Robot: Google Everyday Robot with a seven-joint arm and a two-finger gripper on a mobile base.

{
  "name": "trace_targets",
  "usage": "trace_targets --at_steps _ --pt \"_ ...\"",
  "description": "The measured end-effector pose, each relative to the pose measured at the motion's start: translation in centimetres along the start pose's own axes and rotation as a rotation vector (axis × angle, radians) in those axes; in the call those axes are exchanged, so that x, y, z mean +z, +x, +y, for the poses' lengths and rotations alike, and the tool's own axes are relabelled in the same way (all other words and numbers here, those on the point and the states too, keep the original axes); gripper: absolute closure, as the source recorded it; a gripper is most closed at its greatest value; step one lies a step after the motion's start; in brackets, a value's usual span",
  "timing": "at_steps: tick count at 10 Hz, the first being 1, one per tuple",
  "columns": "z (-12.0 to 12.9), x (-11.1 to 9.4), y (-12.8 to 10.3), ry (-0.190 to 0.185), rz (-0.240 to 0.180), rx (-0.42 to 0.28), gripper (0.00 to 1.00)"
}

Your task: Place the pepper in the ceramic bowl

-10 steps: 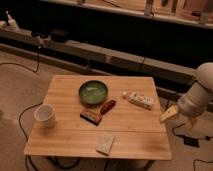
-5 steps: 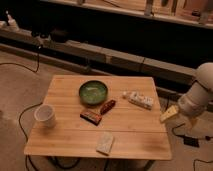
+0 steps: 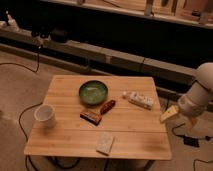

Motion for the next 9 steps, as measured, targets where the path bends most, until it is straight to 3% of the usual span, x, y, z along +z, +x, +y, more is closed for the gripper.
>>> trace_targets --at_steps 7,9 --pt "0.0 0.0 0.1 -0.004 0.006 0.003 0.26" --pt "-0.6 -0.1 1.5 0.001 0.074 -0.008 0.26"
